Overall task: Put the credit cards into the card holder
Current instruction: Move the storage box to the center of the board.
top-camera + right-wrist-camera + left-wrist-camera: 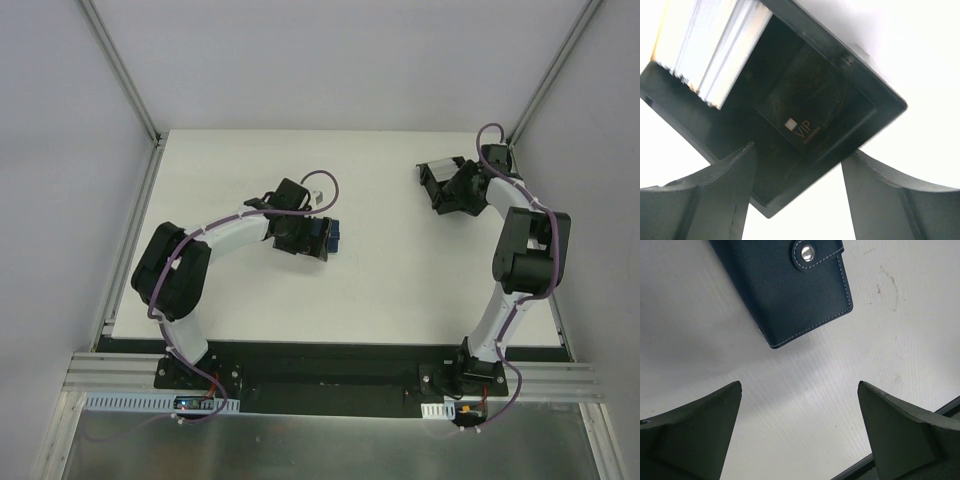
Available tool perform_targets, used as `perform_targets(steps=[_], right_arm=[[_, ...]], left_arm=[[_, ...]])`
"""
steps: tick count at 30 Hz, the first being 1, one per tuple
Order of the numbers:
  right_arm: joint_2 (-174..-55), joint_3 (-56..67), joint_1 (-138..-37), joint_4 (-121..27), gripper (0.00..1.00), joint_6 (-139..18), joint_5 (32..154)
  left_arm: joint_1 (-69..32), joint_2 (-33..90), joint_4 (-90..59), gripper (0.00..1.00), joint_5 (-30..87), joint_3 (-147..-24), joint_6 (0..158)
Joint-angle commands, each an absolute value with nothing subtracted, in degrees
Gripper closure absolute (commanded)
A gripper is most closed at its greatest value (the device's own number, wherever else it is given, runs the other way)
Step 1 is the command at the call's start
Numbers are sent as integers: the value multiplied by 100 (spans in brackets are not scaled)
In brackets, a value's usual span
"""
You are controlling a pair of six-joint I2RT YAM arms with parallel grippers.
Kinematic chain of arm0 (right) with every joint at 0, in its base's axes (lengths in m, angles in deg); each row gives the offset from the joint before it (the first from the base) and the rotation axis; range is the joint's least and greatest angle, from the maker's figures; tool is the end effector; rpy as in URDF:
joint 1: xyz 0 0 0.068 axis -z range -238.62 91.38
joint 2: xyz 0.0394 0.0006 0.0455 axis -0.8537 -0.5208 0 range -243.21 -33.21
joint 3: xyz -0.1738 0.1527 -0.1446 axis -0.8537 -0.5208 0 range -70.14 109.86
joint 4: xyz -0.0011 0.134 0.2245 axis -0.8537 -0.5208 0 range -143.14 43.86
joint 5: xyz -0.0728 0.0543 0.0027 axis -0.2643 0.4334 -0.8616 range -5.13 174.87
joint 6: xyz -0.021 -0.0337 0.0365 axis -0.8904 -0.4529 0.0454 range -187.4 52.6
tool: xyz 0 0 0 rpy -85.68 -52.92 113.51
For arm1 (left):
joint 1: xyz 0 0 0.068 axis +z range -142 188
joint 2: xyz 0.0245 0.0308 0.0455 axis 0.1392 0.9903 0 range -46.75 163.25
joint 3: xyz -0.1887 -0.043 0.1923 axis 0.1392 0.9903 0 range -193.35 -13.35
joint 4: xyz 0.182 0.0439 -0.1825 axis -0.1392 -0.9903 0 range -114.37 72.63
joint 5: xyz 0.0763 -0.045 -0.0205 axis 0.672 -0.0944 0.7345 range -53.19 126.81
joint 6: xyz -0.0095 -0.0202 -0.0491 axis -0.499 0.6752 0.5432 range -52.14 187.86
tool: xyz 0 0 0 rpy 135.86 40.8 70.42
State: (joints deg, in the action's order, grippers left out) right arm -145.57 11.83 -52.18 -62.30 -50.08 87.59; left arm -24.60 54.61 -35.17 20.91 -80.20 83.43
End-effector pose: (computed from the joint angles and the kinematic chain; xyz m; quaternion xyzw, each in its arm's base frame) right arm 0.4349 -0.0473 0.2059 0.1826 0.9106 0.0571 0.3663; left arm 0.3097 -0.2098 0.1972 0.1830 0.9203 -0.2501 0.2386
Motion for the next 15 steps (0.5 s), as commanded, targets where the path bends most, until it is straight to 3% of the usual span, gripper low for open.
perform_targets(steps=[1, 4, 15], right_arm=[[-14009, 826, -5255, -6240, 33, -5026, 8654], [-13921, 712, -5255, -6214, 35, -4956, 8628], [-13658, 439, -5255, -6170, 64, -5175, 8900]], left_arm=[[-2496, 5090, -3521, 1, 2196, -7909, 8210], [-2496, 5046, -3512, 1, 2187, -7874, 8210], [-2496, 4905, -3530, 1, 2258, -7786, 8148]])
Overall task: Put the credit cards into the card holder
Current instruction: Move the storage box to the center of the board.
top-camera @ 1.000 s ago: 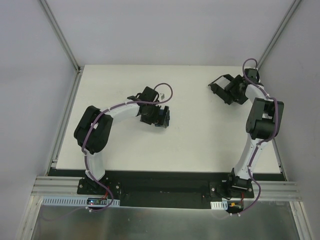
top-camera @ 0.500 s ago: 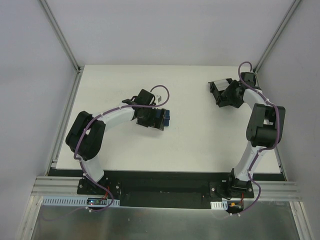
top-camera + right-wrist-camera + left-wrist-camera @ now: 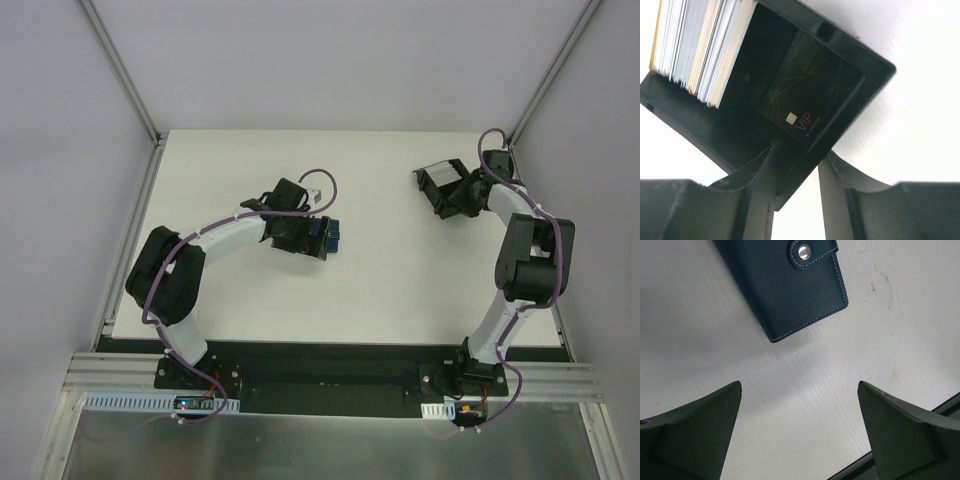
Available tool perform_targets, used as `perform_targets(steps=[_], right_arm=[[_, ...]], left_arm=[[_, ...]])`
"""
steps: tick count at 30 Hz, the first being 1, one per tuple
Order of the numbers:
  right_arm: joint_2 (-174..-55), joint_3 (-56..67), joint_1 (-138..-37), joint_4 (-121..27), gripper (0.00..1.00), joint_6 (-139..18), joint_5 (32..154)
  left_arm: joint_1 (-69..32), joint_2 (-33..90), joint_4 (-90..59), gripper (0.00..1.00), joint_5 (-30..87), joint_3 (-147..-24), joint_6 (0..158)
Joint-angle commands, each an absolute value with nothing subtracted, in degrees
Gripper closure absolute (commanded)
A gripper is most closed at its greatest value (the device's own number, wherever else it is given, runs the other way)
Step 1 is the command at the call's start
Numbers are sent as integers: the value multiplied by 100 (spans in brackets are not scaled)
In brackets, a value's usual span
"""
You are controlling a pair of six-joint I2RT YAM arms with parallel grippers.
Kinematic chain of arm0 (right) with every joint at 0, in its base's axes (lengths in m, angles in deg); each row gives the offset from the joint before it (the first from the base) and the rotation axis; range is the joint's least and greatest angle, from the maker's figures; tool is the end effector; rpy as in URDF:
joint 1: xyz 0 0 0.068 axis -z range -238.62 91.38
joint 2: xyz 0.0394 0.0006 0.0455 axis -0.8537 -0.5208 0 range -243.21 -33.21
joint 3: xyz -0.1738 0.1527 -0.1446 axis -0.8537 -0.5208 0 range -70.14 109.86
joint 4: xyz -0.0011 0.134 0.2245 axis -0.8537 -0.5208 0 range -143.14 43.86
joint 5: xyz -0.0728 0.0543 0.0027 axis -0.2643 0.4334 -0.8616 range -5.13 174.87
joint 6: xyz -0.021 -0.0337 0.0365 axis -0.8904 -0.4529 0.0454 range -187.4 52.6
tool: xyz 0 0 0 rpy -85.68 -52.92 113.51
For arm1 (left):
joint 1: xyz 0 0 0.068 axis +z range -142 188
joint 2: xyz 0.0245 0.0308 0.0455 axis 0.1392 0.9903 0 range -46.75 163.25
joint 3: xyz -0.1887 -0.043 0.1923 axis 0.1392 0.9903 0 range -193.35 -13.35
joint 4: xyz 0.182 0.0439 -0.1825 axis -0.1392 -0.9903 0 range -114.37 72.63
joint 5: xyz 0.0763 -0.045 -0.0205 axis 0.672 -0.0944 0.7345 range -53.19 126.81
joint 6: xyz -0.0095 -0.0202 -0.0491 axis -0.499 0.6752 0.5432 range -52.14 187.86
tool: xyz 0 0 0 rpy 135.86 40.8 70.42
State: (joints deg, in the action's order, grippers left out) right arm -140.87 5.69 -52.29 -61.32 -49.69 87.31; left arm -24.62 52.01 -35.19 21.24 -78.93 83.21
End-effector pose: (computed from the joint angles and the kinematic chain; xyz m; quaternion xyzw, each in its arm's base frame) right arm 0.4122 -0.0441 0.2067 0.1861 0.9115 0.0561 0.3626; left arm 0.3032 -0.2055 0.2063 0.1850 0.9166 -0.2511 0.2503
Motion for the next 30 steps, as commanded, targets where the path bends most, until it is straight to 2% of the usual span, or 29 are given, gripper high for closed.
perform_targets(steps=[1, 6, 9, 25, 30], right_arm=[[-13631, 413, -5264, -6178, 68, -5237, 8978], [-13508, 342, -5290, -6319, 72, -5448, 9199], [-13438, 290, -5317, -6345, 79, -5536, 9435], [-13438, 281, -5853, -6758, 81, -6335, 10429], [-13525, 482, -6081, -7030, 86, -6696, 10658]], left_arm=[[-2496, 4879, -3547, 1, 2266, -7786, 8148], [-2496, 4782, -3591, 1, 2363, -7725, 8113], [-2496, 4721, -3635, 1, 2381, -7698, 8095], [-2496, 3737, -3714, 1, 2793, -6855, 8315], [-2496, 3377, -3714, 1, 3013, -6653, 8350]])
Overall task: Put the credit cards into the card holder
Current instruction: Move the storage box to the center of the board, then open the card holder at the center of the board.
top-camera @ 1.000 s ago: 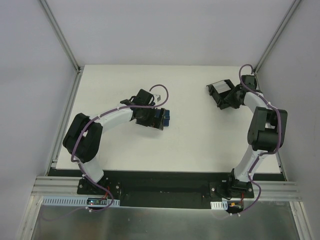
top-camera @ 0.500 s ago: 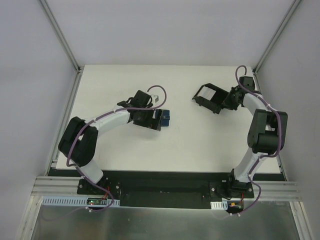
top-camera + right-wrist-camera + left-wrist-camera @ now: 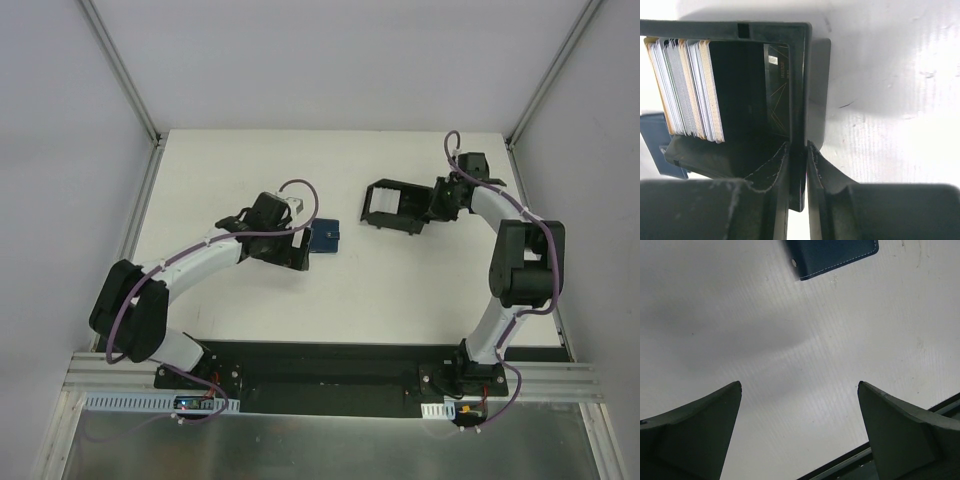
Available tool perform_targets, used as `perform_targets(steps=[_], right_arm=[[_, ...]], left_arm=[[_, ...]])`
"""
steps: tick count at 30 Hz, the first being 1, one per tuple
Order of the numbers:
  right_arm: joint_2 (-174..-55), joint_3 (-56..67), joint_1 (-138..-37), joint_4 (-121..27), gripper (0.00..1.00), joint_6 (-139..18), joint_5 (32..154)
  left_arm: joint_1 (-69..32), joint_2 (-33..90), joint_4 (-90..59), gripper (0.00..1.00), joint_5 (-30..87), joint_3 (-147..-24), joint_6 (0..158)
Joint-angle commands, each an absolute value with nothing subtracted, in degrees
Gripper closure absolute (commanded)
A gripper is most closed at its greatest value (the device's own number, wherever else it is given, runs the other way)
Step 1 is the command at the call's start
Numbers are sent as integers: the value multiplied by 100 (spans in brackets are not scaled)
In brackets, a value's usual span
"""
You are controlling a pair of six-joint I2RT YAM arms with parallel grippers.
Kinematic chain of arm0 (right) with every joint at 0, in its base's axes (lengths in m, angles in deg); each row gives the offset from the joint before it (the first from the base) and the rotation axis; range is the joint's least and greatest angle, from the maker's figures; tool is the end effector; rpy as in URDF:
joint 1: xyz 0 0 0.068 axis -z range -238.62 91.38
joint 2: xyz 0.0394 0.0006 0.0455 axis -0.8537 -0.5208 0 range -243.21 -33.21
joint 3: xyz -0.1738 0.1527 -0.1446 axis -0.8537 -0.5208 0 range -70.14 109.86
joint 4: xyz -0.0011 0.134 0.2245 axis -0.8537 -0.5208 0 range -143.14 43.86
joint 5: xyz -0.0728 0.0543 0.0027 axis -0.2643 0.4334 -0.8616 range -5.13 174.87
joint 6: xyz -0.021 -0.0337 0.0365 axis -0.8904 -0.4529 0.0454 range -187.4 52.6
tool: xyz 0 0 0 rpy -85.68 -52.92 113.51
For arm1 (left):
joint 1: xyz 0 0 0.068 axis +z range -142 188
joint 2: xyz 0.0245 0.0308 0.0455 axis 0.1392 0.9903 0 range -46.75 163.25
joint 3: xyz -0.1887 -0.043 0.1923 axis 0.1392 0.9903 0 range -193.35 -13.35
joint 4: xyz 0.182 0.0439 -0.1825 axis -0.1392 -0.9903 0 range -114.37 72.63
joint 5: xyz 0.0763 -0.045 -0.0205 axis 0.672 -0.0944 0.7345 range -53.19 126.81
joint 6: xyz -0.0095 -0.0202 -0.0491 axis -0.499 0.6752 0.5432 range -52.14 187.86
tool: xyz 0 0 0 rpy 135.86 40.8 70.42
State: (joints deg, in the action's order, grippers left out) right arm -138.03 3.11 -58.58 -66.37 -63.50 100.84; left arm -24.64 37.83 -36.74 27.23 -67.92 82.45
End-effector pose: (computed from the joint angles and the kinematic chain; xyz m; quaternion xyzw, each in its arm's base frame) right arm 0.3946 0.0096 0.2065 -0.0133 0.9368 0.1421 0.3194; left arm 0.2563 -0.1713 0.2229 0.1753 0.9184 -0.2103 0.2855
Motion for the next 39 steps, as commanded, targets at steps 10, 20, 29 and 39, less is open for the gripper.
perform_targets(steps=[10, 20, 29, 39], right_arm=[[-13631, 764, -6433, -7514, 85, -7566, 10904], [-13429, 1053, -6468, -7567, 59, -7566, 10790], [-13008, 1503, -6433, -7822, 44, -7593, 10623], [-11840, 405, -6345, -7532, 42, -7382, 10781]], left_arm=[[-2496, 2735, -3723, 1, 3365, -6257, 8456], [-2496, 2778, -3714, 1, 3435, -6230, 8517], [-2294, 3409, -3416, 1, 3445, -6809, 9044], [-1986, 5641, -2976, 28, 2443, -8400, 9493]])
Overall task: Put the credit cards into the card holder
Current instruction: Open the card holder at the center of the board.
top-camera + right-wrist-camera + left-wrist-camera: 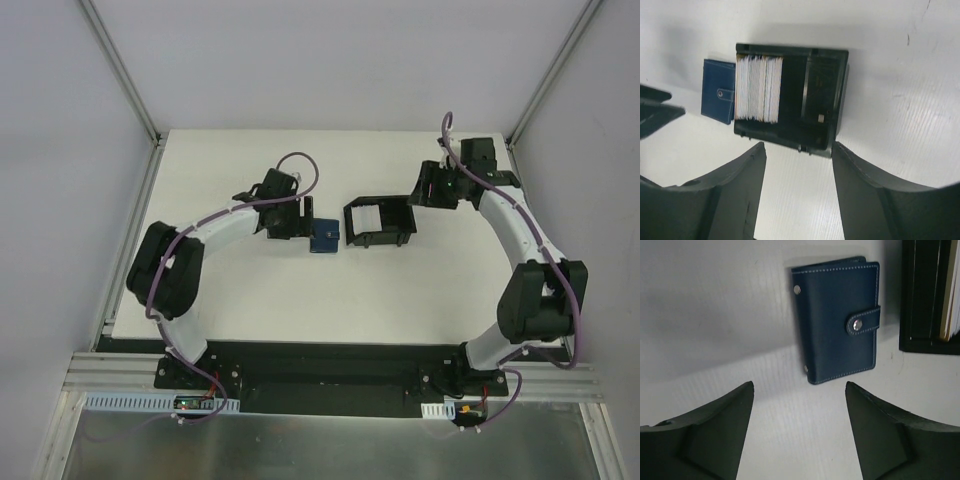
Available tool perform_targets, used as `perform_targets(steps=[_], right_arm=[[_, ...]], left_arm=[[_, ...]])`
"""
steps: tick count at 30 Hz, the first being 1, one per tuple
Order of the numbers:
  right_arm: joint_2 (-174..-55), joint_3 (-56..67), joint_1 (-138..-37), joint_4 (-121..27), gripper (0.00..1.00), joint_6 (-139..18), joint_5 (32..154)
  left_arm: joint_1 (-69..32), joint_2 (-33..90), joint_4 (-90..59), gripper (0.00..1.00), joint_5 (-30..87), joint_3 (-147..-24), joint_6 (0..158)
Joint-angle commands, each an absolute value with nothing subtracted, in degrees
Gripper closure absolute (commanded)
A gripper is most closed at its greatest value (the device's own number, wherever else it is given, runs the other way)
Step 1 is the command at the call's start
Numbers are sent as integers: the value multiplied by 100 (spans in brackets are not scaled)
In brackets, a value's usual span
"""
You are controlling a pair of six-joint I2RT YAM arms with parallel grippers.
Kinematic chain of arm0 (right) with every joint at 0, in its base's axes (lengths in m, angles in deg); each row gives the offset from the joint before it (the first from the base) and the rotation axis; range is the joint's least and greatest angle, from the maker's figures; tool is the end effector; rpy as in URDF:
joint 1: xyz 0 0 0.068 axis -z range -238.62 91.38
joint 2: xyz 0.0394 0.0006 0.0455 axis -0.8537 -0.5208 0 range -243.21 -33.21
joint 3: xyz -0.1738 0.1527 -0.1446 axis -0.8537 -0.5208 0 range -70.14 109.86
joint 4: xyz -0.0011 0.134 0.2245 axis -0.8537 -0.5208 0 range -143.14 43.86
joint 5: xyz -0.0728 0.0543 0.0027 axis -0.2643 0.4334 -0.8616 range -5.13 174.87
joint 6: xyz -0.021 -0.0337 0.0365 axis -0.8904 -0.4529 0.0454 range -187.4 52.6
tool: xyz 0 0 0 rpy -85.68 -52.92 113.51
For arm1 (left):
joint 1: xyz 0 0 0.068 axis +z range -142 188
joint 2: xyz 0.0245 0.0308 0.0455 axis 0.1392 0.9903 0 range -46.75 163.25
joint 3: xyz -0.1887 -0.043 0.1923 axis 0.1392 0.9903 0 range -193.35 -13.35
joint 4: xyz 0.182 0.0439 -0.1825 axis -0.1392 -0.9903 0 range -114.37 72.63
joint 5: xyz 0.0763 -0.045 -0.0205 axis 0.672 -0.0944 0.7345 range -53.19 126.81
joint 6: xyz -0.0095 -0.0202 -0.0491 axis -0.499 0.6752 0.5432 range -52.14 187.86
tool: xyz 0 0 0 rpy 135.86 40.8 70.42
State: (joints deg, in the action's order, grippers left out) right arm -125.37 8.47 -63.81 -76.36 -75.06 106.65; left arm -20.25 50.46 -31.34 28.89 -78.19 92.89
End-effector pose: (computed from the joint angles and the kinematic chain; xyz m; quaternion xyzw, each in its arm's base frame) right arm 0.3568 0.0458 0.3042 -0.1748 0.8892 0.1654 0.3891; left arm 0.3214 -0.1784 0.2158 0.0517 0.9250 -0.2237 0.3028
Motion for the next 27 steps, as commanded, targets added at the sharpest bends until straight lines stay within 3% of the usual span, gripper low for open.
perform_targets(steps=[1, 11, 17, 20, 27], right_arm=[[-11699, 256, -6345, -7497, 42, -7356, 10772], [-10652, -457, -6310, -7444, 42, -7276, 10816], [-10353, -659, -6301, -7409, 42, -7259, 10842], [-10274, -817, -6301, -7374, 42, -7241, 10930], [-10010, -1327, -6310, -7198, 42, -7057, 11290]], left_arm=[[-1969, 5835, -2976, 32, 2346, -8549, 9510], [-2012, 6452, -2994, 51, 2205, -8780, 9651], [-2249, 6566, -3028, 56, 2319, -8700, 9546], [-2364, 6557, -3046, 80, 2381, -8674, 9484], [-2426, 6277, -3169, 94, 2434, -8323, 9361]])
